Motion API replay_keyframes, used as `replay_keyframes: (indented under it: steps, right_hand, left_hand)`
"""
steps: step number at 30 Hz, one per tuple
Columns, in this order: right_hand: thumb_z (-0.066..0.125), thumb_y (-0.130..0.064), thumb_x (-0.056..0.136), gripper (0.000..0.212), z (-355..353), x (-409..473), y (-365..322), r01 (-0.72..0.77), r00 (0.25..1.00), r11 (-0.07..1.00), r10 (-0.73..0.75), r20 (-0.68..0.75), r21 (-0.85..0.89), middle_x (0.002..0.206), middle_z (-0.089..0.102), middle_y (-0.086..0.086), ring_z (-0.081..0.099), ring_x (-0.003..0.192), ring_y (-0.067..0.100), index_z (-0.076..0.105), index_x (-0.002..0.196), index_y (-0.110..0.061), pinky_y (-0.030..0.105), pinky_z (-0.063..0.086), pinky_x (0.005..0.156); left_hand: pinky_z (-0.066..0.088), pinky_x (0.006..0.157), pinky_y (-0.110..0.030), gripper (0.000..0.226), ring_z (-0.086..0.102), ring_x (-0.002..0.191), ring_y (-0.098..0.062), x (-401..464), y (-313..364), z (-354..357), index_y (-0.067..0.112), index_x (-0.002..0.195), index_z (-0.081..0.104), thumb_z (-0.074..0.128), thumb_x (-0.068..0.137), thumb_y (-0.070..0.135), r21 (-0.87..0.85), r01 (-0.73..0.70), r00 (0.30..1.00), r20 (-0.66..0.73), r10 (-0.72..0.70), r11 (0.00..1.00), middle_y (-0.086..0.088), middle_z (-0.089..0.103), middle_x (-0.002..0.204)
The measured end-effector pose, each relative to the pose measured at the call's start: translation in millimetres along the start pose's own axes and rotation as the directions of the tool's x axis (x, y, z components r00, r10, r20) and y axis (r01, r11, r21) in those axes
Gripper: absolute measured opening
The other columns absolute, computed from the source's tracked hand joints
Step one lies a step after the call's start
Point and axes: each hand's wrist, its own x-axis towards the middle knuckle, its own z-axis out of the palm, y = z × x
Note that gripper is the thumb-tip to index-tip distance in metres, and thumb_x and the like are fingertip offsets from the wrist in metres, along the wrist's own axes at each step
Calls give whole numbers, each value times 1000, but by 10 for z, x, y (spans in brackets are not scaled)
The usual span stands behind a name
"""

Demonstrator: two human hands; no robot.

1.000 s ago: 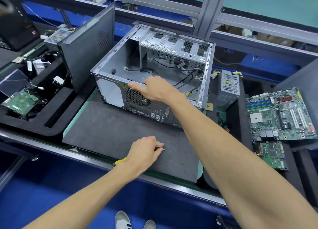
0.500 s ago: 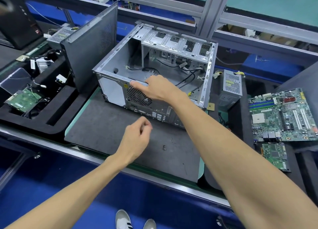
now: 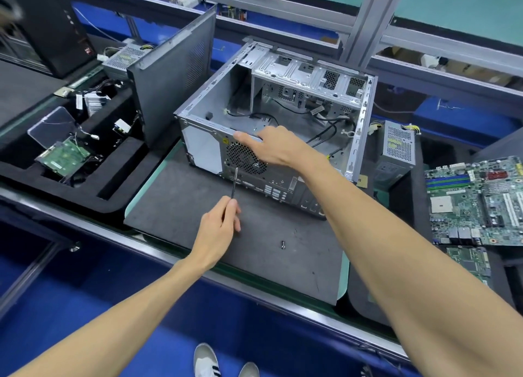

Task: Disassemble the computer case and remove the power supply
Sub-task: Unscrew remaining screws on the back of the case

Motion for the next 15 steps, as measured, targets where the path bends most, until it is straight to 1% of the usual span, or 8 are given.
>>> replay_keyframes:
  steps: [2, 4, 5, 8, 9, 11, 12, 15]
  right_hand:
    - [15, -72, 99, 77, -23, -37, 8, -1, 1000, 996, 0, 14, 91, 78, 62, 13, 55, 72, 25, 46, 61, -12, 35, 39, 71]
    - [13, -57, 105, 77, -67, -57, 1, -9, 999, 986, 3, 33, 169, 113, 63, 24, 56, 97, 32, 65, 86, -3, 35, 33, 82]
    - [14, -50, 108, 73, -90, -62, -3, -20, 998, 981, 10, 56, 192, 121, 60, 28, 55, 106, 35, 65, 101, 3, 35, 32, 83]
    - [17, -39, 107, 55, -129, -39, -8, -67, 995, 964, 46, 88, 257, 107, 57, 22, 51, 92, 32, 51, 81, -6, 35, 33, 72]
    - [16, -38, 107, 53, -143, -28, -12, -97, 993, 951, 73, 93, 293, 108, 58, 20, 50, 90, 31, 49, 81, -6, 36, 35, 73]
    - [15, -36, 106, 58, -162, -9, 10, -143, 989, 915, 120, 85, 377, 118, 62, 15, 53, 94, 30, 58, 105, 2, 37, 39, 79]
    - [15, -36, 105, 60, -168, -5, 32, -169, 986, 888, 154, 71, 427, 115, 65, 7, 55, 89, 26, 61, 112, 1, 35, 41, 75]
    - [21, -36, 103, 56, -158, -20, 72, -239, 961, 823, 276, 5, 515, 81, 61, -13, 54, 65, 18, 71, 97, -10, 27, 40, 55]
  left_hand:
    - [37, 53, -32, 28, 39, 52, -13, 87, 63, -40, 30, 88, 51, 33, 106, 43, -11, 38, 999, -9, -39, 999, 0, 47, 57]
    - [36, 55, -37, 24, 37, 55, -16, 174, 151, -78, 32, 88, 44, 32, 102, 47, 1, 70, 997, -11, -70, 998, 0, 42, 60]
    - [36, 56, -39, 21, 38, 56, -17, 192, 171, -86, 32, 87, 41, 33, 101, 46, 19, 80, 997, -2, -80, 997, -1, 43, 61]
    - [33, 54, -40, 11, 34, 56, -17, 135, 177, -108, 33, 90, 38, 39, 101, 32, 12, 60, 997, 38, -61, 998, -2, 41, 62]
    - [32, 53, -40, 10, 32, 56, -17, 106, 184, -119, 32, 92, 39, 40, 101, 30, -6, 41, 998, 39, -40, 999, -2, 39, 61]
    - [32, 48, -41, 4, 31, 55, -19, 67, 240, -142, 30, 98, 43, 43, 102, 31, -39, -13, 999, 29, 14, 999, -9, 36, 60]
    - [33, 46, -43, 3, 32, 54, -20, 59, 286, -149, 30, 101, 45, 44, 102, 32, -43, -44, 999, 25, 45, 998, -13, 38, 61]
    - [34, 47, -43, 7, 35, 53, -18, 64, 416, -144, 30, 103, 49, 47, 100, 36, -6, -130, 991, 7, 130, 991, -13, 46, 61]
